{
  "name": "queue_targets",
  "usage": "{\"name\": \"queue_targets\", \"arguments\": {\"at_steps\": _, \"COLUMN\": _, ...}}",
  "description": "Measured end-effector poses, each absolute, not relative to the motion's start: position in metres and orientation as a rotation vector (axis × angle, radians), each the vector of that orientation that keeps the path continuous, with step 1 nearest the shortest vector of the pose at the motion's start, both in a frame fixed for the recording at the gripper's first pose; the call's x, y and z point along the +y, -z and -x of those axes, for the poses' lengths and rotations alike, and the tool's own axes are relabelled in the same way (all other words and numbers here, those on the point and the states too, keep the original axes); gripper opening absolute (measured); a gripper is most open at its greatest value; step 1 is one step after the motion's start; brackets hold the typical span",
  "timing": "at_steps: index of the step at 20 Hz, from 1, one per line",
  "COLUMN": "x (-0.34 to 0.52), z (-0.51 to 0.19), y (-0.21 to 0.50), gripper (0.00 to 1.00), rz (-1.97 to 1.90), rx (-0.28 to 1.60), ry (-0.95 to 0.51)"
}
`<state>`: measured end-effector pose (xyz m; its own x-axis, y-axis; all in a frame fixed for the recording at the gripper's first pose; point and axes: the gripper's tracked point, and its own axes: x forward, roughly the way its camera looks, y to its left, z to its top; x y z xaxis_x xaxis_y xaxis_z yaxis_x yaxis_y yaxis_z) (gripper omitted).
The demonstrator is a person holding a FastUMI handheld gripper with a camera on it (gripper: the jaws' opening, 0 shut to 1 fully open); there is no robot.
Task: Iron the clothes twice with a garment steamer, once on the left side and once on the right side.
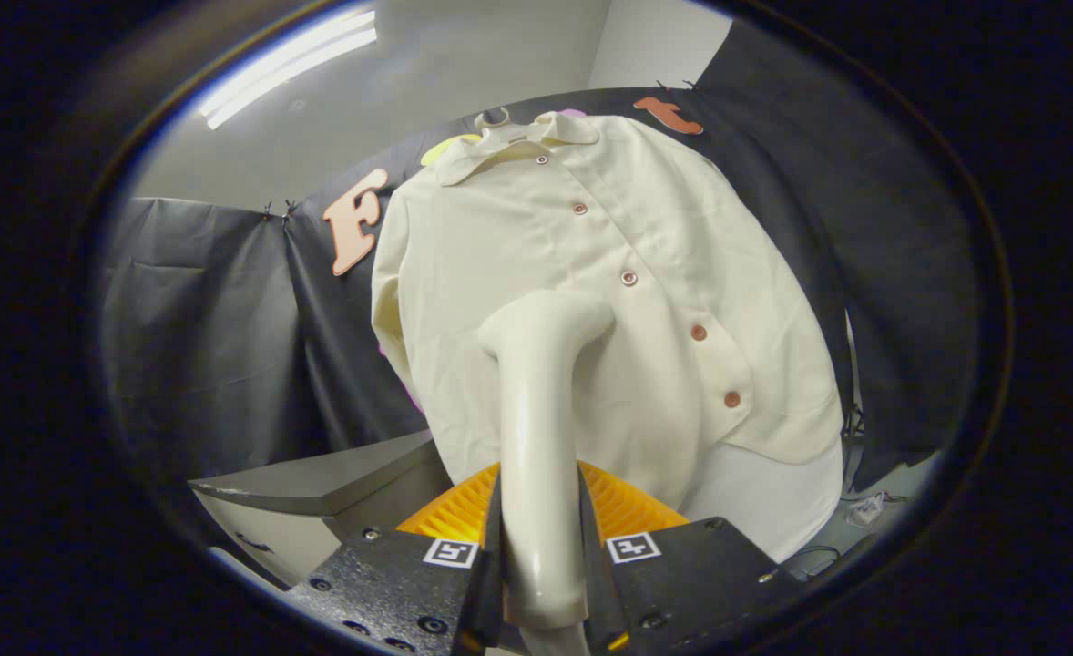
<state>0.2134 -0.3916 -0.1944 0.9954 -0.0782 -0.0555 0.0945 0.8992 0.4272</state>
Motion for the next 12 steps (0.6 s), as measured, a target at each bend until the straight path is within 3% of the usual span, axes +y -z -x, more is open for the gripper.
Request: {"name": "queue_targets", "arguments": {"at_steps": 12, "x": -0.383, "z": -0.180, "y": 0.284, "gripper": 0.37, "rz": -0.547, "rx": 0.164, "ry": 0.131}}
